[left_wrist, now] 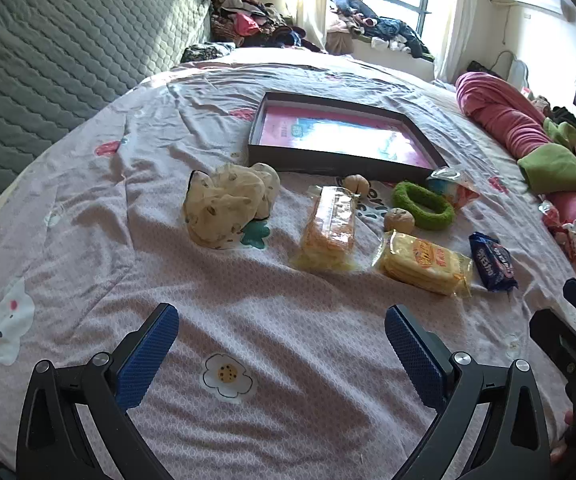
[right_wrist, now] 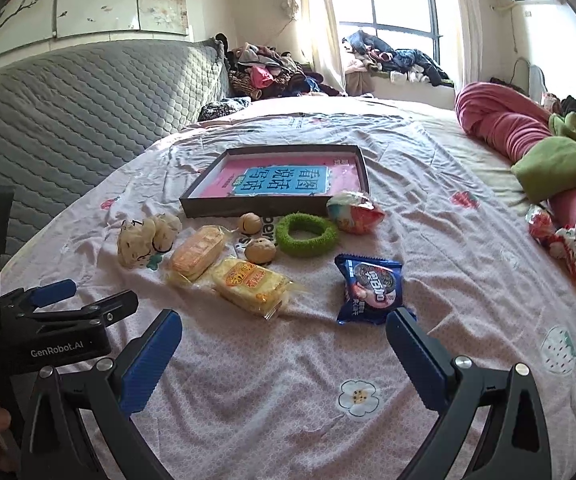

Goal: Organize objects
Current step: 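Move left tool to the beige mesh pouch while right tool moves to the yellow rice-cake pack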

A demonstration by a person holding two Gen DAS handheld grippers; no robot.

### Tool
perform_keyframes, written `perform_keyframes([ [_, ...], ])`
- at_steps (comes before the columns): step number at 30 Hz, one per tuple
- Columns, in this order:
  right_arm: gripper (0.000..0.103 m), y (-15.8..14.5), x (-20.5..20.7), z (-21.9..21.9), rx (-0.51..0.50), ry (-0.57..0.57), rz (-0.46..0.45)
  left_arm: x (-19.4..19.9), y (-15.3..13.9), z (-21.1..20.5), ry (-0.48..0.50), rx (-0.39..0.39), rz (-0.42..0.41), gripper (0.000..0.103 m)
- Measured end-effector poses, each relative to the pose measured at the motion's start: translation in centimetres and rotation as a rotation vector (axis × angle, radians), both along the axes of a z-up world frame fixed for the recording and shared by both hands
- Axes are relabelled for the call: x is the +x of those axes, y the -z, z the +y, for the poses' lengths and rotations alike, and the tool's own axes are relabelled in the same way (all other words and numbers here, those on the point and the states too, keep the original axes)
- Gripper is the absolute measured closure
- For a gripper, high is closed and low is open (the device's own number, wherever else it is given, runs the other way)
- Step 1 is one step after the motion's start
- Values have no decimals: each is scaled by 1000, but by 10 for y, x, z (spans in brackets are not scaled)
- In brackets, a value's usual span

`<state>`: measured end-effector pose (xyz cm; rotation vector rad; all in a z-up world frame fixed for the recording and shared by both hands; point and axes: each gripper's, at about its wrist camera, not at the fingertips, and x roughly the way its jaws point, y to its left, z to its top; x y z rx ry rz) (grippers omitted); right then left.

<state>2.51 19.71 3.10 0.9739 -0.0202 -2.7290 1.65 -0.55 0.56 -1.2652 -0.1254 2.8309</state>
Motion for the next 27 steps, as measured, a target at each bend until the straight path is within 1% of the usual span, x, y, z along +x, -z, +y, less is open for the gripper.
perform_keyframes([
  [5, 0, -7, 2, 1, -6, -4, 7, 4, -3, -3, -3, 7, -19, 0],
  [10, 0, -17, 4, -1, 1, -13, 21, 5, -12, -5, -5, 8, -18, 0],
  [14, 0, -25, 3, -6, 21, -22, 37, 4, -26, -8, -6, -1, 1, 0],
  [18, 0, -35, 2, -10, 33, -33, 53, 0, -40, -14, -2, 6, 10, 0],
  [24, 0, -44, -6, -15, 32, -56, 51, -7, -61, -21, 0, -11, 45, 0],
  [27, 0, -45, -12, -19, 48, -67, 47, -15, -66, -24, 8, -20, 48, 0],
])
